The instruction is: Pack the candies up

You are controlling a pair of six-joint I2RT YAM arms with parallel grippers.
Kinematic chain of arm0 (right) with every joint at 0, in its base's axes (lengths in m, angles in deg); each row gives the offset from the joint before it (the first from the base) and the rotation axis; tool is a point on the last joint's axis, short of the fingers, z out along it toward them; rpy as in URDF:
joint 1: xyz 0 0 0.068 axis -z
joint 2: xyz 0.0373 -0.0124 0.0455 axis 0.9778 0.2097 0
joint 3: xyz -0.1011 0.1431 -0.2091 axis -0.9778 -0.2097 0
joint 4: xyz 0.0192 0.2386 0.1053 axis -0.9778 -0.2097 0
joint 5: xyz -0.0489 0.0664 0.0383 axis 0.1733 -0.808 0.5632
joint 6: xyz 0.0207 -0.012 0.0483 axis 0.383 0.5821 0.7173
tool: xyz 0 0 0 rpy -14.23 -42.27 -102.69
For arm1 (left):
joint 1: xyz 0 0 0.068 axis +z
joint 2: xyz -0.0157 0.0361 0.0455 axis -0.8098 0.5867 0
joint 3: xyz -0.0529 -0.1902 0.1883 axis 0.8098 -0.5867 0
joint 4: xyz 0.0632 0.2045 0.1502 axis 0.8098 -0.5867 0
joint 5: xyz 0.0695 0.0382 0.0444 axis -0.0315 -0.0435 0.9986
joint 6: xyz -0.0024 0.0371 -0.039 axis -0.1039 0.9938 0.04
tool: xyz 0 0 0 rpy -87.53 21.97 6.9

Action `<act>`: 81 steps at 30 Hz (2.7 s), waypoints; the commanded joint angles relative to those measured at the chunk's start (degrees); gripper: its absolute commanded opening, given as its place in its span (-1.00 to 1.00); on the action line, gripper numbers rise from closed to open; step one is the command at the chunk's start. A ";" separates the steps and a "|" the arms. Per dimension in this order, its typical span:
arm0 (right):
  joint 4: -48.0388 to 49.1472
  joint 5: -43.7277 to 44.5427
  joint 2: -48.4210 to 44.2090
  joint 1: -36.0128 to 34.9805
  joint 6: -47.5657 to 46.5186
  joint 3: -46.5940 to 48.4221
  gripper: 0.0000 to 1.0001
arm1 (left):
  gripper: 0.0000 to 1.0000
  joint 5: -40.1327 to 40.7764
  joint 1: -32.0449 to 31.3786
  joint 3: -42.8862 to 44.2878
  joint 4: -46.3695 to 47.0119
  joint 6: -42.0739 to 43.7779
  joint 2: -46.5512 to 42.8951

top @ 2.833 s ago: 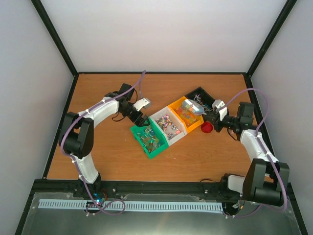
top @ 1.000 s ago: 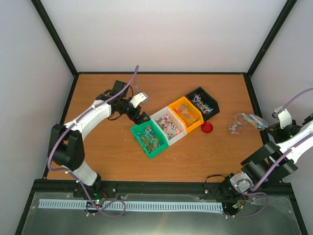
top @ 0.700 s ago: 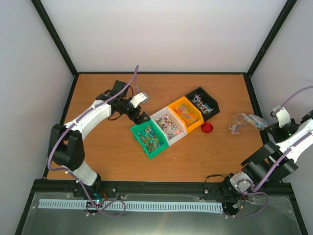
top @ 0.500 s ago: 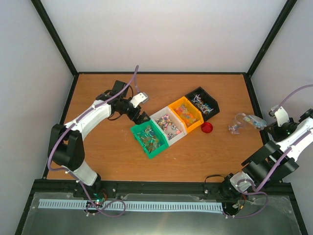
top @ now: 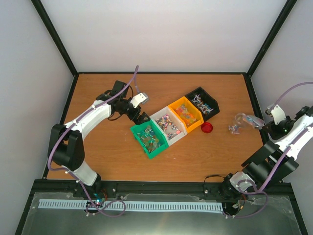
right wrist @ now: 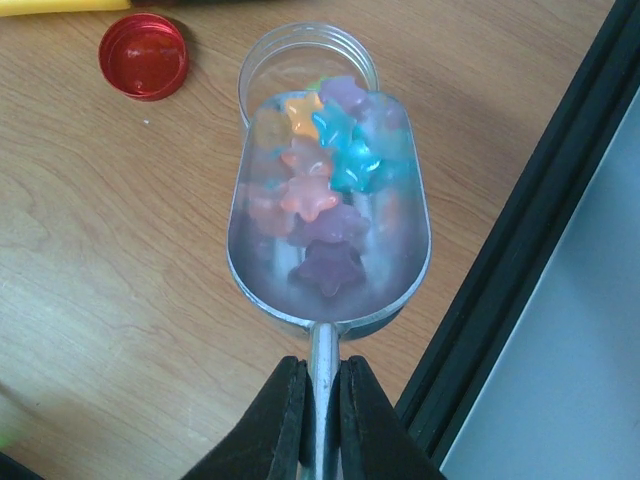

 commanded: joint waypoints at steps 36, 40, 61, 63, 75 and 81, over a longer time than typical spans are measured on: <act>-2.26 9.94 -1.99 -7.23 -0.42 7.01 -0.94 | 1.00 -1.52 0.21 0.12 0.77 -1.03 -1.08; -2.66 11.34 -2.44 -7.97 -0.99 7.29 -0.94 | 1.00 -1.73 0.27 0.28 0.78 -1.04 -0.83; 1.20 6.47 -5.60 -13.49 8.78 10.72 -0.95 | 1.00 -2.02 0.27 0.59 0.45 0.08 1.03; 2.65 4.43 -5.57 -16.11 14.00 11.40 -0.94 | 1.00 -2.14 0.25 0.73 0.47 0.11 1.33; 9.90 13.90 -0.51 -40.13 34.95 12.68 -0.95 | 1.00 -1.21 0.24 0.39 0.86 -0.05 1.46; 10.98 20.13 5.33 -47.13 37.22 11.01 -0.94 | 1.00 -2.07 0.22 0.90 0.90 -0.57 1.85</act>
